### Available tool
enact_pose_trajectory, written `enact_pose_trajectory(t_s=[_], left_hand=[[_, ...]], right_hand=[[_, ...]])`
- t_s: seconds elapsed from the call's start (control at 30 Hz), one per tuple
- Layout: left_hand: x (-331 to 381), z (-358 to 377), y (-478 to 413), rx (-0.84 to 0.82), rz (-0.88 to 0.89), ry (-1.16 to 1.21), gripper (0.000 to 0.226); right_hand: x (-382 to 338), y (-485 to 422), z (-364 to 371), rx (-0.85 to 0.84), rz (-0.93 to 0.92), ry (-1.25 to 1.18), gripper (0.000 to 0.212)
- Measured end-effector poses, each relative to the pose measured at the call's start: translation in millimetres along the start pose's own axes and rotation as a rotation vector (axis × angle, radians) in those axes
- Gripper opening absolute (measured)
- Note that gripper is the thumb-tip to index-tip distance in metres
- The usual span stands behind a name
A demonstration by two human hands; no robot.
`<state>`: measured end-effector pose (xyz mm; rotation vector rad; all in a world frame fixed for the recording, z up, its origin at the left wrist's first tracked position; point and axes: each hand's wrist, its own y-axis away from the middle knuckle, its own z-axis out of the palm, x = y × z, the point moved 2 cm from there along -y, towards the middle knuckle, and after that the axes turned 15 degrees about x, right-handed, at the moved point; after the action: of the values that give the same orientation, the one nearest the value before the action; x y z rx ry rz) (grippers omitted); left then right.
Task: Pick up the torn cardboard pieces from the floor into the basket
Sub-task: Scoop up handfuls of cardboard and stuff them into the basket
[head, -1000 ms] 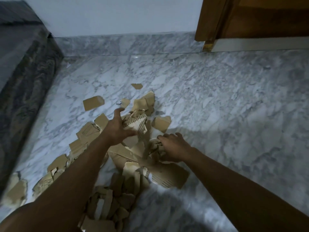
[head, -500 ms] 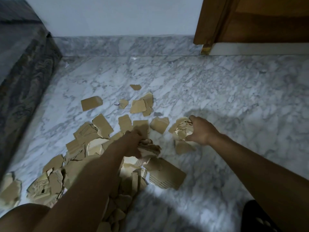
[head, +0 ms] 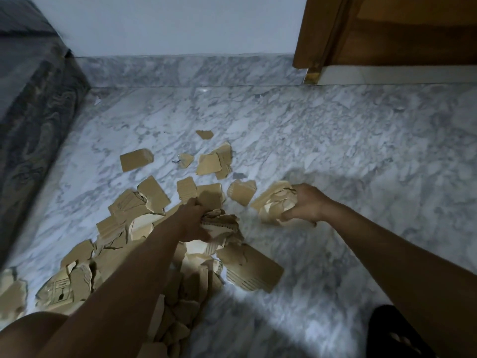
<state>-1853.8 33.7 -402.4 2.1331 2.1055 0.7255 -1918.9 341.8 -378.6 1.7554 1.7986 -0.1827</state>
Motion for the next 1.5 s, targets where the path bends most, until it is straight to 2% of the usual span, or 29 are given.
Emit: enact_pose_trajectory(t_s=[0.1, 0.17, 0.27, 0.4, 0.47, 0.6, 0.67, 0.8, 0.87, 0.93, 1.0, 1.1, 1.27, 1.4, 1.5], left_hand=[[2.5, -3.8, 3.5, 0.045, 0.034, 0.015, 0.088], [2.3, -7.3, 6.2, 0.062, 0.052, 0.026, 0.083], [0.3, -19.6, 7.5, 0.096, 0.029, 0.104, 0.081], [3.1, -40.4, 6.2, 0.125, -0.043, 0.216, 0.092], [7.0, -44.1, 6.0, 0.098, -0.078, 0.223, 0.087], [4.1, -38.3, 0.9, 0.027, -0.138, 0.195, 0.069], [3.4, -41.5, -5.2, -0.004, -0.143, 0.153, 0.062], [8.4, -59.7, -27.3, -0.013, -0.116, 0.079, 0.054], [10.2, -70.3, -44.4, -0.002, -0.08, 0.02, 0.05], [9.4, -76.7, -66.5, 0.009, -0.062, -0.019, 0.049], [11.4, -80.4, -86.3, -0.017, -0.069, -0.053, 0.051], [14.8, -75.7, -110.0, -0.029, -0.157, -0.02, 0.057], [1.3, -39.9, -147.1, 0.086, -0.278, 0.108, 0.116], [17.7, -41.6, -138.9, 0.119, -0.28, 0.102, 0.103], [19.3, -39.3, -132.1, 0.132, -0.266, 0.108, 0.112]], right_hand=[[-0.8, -1.4, 23.2, -0.056, -0.054, 0.212, 0.088], [3.6, 0.5, 41.7, -0.093, -0.099, 0.307, 0.09], [5.8, 3.4, 51.4, -0.058, -0.144, 0.311, 0.088], [4.9, 5.9, 51.5, -0.024, -0.097, 0.301, 0.094], [4.5, 7.6, 50.0, -0.023, -0.067, 0.265, 0.088], [4.5, 6.3, 37.4, -0.092, -0.08, 0.269, 0.05], [2.1, 0.9, 23.8, -0.076, -0.081, 0.248, 0.045], [-14.9, -11.2, 1.8, 0.126, -0.185, 0.406, 0.06], [-18.9, -14.1, 3.0, 0.256, -0.257, 0.549, 0.049], [-9.7, -15.2, 12.4, 0.278, -0.234, 0.545, 0.037], [3.0, -15.8, 19.9, 0.271, -0.166, 0.424, 0.029], [10.1, -27.0, 21.9, 0.268, -0.166, 0.417, 0.027], [13.7, -38.9, 24.7, 0.2, -0.116, 0.408, 0.027], [13.3, -43.3, 25.1, 0.205, -0.079, 0.389, 0.032], [11.2, -45.2, 25.0, 0.195, -0.03, 0.371, 0.034]])
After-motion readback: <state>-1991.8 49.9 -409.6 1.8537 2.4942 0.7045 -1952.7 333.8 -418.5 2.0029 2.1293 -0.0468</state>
